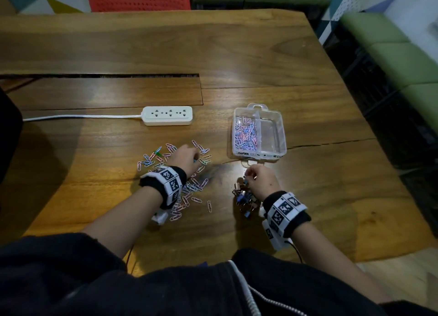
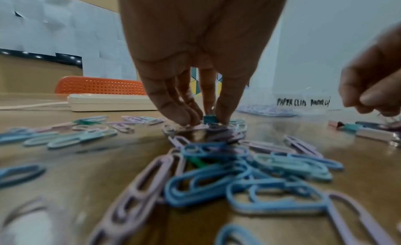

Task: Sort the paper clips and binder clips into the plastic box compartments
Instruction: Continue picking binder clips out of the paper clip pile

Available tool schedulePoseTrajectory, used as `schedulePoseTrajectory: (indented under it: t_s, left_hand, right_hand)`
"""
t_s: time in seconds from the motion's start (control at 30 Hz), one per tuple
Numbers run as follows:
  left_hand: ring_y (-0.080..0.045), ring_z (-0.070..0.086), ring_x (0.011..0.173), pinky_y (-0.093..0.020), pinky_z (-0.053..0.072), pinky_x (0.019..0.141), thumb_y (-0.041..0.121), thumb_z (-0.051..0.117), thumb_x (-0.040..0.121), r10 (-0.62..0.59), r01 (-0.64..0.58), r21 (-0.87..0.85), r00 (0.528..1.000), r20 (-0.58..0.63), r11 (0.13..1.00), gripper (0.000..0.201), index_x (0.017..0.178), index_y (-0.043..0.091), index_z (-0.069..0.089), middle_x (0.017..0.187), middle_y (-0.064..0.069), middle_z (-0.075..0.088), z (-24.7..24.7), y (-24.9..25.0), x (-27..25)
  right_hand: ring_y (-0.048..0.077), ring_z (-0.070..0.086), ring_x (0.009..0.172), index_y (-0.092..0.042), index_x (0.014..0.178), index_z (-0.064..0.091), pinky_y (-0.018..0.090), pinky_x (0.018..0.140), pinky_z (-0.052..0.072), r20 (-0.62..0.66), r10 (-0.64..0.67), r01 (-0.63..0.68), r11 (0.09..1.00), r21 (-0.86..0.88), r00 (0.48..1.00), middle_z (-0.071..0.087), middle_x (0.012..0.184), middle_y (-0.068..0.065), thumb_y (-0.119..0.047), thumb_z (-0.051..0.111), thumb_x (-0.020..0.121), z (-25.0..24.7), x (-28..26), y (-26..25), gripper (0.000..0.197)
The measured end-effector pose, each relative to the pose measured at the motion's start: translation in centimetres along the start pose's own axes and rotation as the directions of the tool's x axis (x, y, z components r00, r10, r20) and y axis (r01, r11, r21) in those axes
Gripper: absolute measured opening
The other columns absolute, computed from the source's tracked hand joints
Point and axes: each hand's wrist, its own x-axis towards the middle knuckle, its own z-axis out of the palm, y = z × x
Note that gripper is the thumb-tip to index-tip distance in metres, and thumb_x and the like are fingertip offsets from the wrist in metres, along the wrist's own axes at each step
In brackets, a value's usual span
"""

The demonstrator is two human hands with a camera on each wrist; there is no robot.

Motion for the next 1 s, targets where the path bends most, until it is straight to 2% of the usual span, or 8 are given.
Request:
schedulePoseTrajectory:
  t_s: [0.1, 0.27, 0.47, 0.57, 0.67, 0.73, 0.87, 1.0]
  left_hand:
    - [-0.027, 0.058, 0.101, -0.035, 0.047, 0.088, 0.019, 0.055, 0.089, 0.016, -0.016, 0.068, 1.0, 0.001, 0.998, 0.018, 0.102, 0.009, 0.063, 0.11, -0.011, 0.059, -0.3, 0.3, 0.1]
    - [-0.027, 0.061, 0.099, -0.036, 0.05, 0.083, 0.022, 0.047, 0.093, 0.09, -0.084, 0.108, 0.994, -0.056, 0.991, 0.023, 0.104, 0.011, 0.063, 0.106, -0.009, 0.066, 0.0, 2.1, -0.6]
    - [-0.032, 0.061, 0.097, -0.038, 0.052, 0.082, 0.022, 0.041, 0.094, 0.06, -0.05, 0.182, 0.997, -0.049, 0.982, 0.026, 0.105, 0.011, 0.061, 0.104, -0.012, 0.067, 0.6, 3.0, -0.9]
    - [-0.026, 0.062, 0.094, -0.033, 0.049, 0.079, 0.023, 0.045, 0.094, 0.035, -0.036, -0.015, 0.997, -0.061, 0.999, 0.024, 0.102, 0.01, 0.063, 0.104, -0.01, 0.067, 0.5, 2.9, -1.3]
    - [-0.012, 0.058, 0.074, -0.019, 0.048, 0.066, 0.02, 0.051, 0.092, 0.078, -0.012, -0.441, 0.988, 0.131, 0.898, 0.022, 0.104, 0.006, 0.064, 0.102, -0.011, 0.067, 1.3, 3.8, -2.5]
    - [-0.015, 0.058, 0.082, -0.024, 0.05, 0.075, 0.017, 0.054, 0.091, 0.121, -0.002, -0.528, 0.974, 0.191, 0.849, 0.022, 0.107, 0.006, 0.064, 0.109, -0.012, 0.064, 2.0, 3.8, -2.9]
    - [-0.024, 0.044, 0.12, -0.035, 0.037, 0.102, 0.009, 0.053, 0.089, -0.021, -0.02, -0.316, 0.992, -0.127, 0.949, 0.024, 0.11, 0.014, 0.063, 0.129, -0.009, 0.049, 0.5, 0.8, -1.6]
    - [-0.031, 0.03, 0.13, -0.044, 0.032, 0.107, 0.006, 0.054, 0.082, -0.285, 0.289, 0.008, 0.948, -0.139, 0.957, 0.053, 0.133, 0.021, 0.044, 0.141, -0.011, 0.034, -2.9, -4.5, 0.1]
  right_hand:
    - [0.018, 0.058, 0.085, -0.013, 0.093, 0.064, 0.032, 0.075, 0.05, -0.034, 0.003, -0.005, 0.998, -0.059, 0.999, 0.066, 0.098, 0.006, -0.014, 0.05, 0.087, 0.1, -0.4, 0.2, 0.015]
    - [0.018, 0.06, 0.085, -0.015, 0.096, 0.064, 0.034, 0.075, 0.053, -0.081, 0.016, -0.01, 0.997, 0.08, 0.997, 0.066, 0.097, 0.004, -0.013, 0.05, 0.087, -0.2, 0.0, -0.2, 0.016]
    - [0.009, 0.055, 0.066, -0.011, 0.089, 0.062, 0.021, 0.058, 0.046, -0.05, 0.035, -0.017, 0.945, 0.327, 0.998, 0.06, 0.086, 0.0, -0.005, 0.051, 0.088, -0.7, 0.6, -0.2, 0.013]
    - [0.005, 0.051, 0.062, -0.008, 0.089, 0.062, 0.014, 0.052, 0.037, -0.062, 0.05, -0.023, 0.925, 0.379, 0.997, 0.054, 0.074, -0.01, -0.004, 0.051, 0.088, -1.0, 0.5, 0.1, 0.012]
    - [0.008, 0.055, 0.069, -0.008, 0.092, 0.063, 0.017, 0.058, 0.044, -0.045, 0.037, -0.017, 0.925, 0.38, 0.998, 0.054, 0.076, -0.009, -0.005, 0.052, 0.087, -1.1, 0.4, 0.0, 0.012]
    - [0.016, 0.057, 0.081, -0.008, 0.093, 0.062, 0.02, 0.067, 0.047, 0.0, -0.006, 0.006, 0.934, 0.358, 1.0, 0.056, 0.08, -0.006, -0.006, 0.052, 0.087, -0.9, 0.3, -0.7, 0.012]
    - [0.015, 0.053, 0.094, -0.005, 0.11, 0.059, 0.021, 0.076, 0.045, 0.175, -0.109, 0.064, 0.968, 0.244, 0.978, 0.061, 0.103, 0.004, -0.006, 0.049, 0.089, -0.3, 0.1, -3.3, 0.023]
    - [0.024, 0.041, 0.122, -0.016, 0.13, 0.045, 0.035, 0.102, 0.035, 0.313, -0.183, 0.203, 0.979, -0.033, 0.932, 0.048, 0.131, 0.009, -0.014, 0.049, 0.089, 1.9, 1.5, -5.7, 0.041]
